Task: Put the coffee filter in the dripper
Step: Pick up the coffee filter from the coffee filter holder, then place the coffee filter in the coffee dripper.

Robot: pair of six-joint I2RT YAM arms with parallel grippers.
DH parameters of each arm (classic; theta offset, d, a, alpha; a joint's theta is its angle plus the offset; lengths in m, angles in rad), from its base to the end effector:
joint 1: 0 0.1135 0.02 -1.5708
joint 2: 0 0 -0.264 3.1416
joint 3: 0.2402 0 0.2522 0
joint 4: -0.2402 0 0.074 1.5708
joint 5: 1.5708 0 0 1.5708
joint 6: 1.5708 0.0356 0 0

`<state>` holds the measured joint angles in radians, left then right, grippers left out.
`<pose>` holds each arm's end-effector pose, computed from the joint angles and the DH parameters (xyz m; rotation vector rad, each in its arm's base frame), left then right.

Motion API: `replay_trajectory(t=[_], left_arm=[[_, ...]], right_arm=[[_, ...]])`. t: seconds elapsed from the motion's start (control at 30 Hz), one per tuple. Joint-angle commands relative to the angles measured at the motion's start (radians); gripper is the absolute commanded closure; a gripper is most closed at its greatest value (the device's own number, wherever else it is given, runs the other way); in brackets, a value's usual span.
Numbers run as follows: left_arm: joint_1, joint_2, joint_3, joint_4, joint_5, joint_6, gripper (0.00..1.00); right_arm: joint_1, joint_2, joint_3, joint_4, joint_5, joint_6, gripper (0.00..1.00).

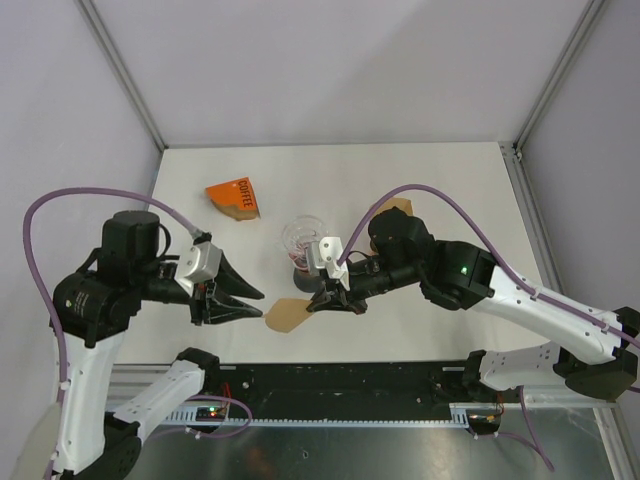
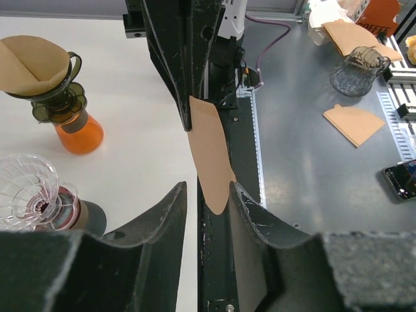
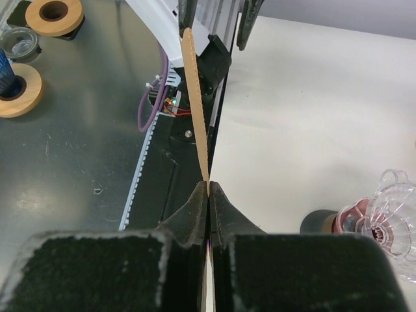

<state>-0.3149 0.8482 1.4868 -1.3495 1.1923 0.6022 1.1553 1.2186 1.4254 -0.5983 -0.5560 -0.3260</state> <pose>0.0586 -0.0539 0.4488 1.3640 1.4346 -1.1452 0.0848 0.2388 0.4305 -1.6511 1.2331 1.0743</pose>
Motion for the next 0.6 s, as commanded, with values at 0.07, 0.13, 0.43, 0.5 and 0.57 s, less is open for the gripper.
replay_trajectory(t=[0.07,0.13,0.43,0.5,0.57], left_arm=[[-0.026,-0.013,-0.011,-0.052,0.008,-0.003,0.63],[-0.027,-0.014,-0.014,-0.053,0.011,-0.003,0.64],[-0.038,-0.013,-0.021,-0.052,0.0,0.004,0.66],[-0.039,-0.012,-0.023,-0.052,0.007,0.002,0.66],[-0.042,-0.012,-0.025,-0.052,0.008,-0.003,0.62]], right_arm=[[0.003,-0.015,0.037,-0.003,0.019,0.004,1.0],[0.002,-0.015,0.039,-0.003,0.017,0.005,1.0],[0.002,-0.017,0.045,-0.009,0.013,0.004,1.0],[0.003,-0.016,0.045,-0.01,0.015,0.003,1.0],[0.002,-0.016,0.045,-0.012,0.019,0.001,1.0]])
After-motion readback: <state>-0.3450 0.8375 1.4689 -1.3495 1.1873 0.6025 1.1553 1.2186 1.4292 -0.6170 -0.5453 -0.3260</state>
